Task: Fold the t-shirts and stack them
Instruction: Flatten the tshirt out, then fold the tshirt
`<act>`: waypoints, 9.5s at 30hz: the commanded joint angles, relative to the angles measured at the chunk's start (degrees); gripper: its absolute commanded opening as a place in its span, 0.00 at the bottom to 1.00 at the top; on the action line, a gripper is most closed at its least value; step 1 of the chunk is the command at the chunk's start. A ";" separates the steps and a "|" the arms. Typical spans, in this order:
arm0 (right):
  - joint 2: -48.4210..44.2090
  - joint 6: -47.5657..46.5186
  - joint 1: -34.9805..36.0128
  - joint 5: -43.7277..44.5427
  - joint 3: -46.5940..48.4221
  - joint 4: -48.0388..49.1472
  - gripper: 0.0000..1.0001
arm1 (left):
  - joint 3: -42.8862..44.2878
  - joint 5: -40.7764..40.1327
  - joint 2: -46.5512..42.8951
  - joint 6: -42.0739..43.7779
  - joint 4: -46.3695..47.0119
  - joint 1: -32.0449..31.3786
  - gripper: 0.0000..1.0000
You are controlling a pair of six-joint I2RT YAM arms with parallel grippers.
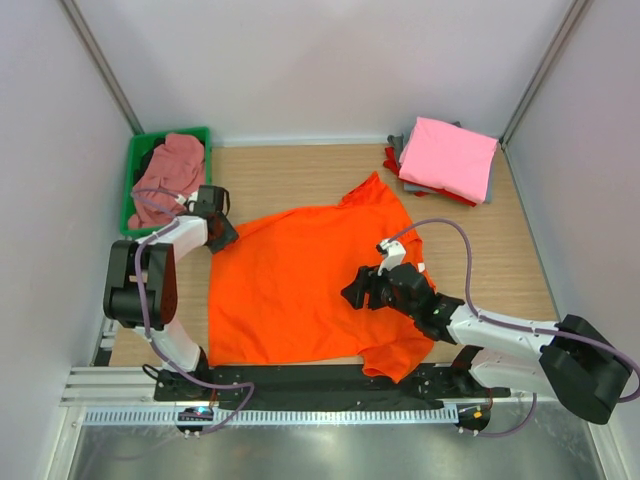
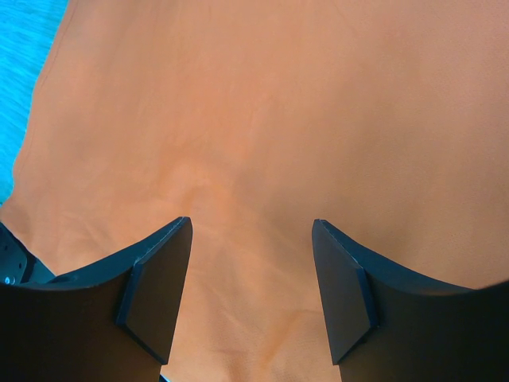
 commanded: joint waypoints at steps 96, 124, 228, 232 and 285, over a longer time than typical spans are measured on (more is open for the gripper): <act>81.28 -14.78 -25.25 5.59 113.01 -47.43 0.71 | 36.50 11.95 7.90 7.58 -17.79 -7.29 0.84; -6.55 9.38 2.26 13.85 24.95 -50.41 0.83 | -19.99 -8.61 -52.83 -29.38 -38.46 -33.73 0.91; -9.91 54.05 25.73 34.41 29.66 -89.52 0.01 | -17.91 -13.11 -70.17 -28.46 -41.27 -34.80 0.00; -7.35 49.22 23.89 37.57 35.03 -90.06 0.01 | -15.01 -11.52 -64.72 -25.21 -42.41 -34.63 0.00; 31.32 -6.25 -17.87 23.60 58.33 -62.19 0.01 | -3.05 14.41 -15.50 6.80 -27.38 3.96 0.00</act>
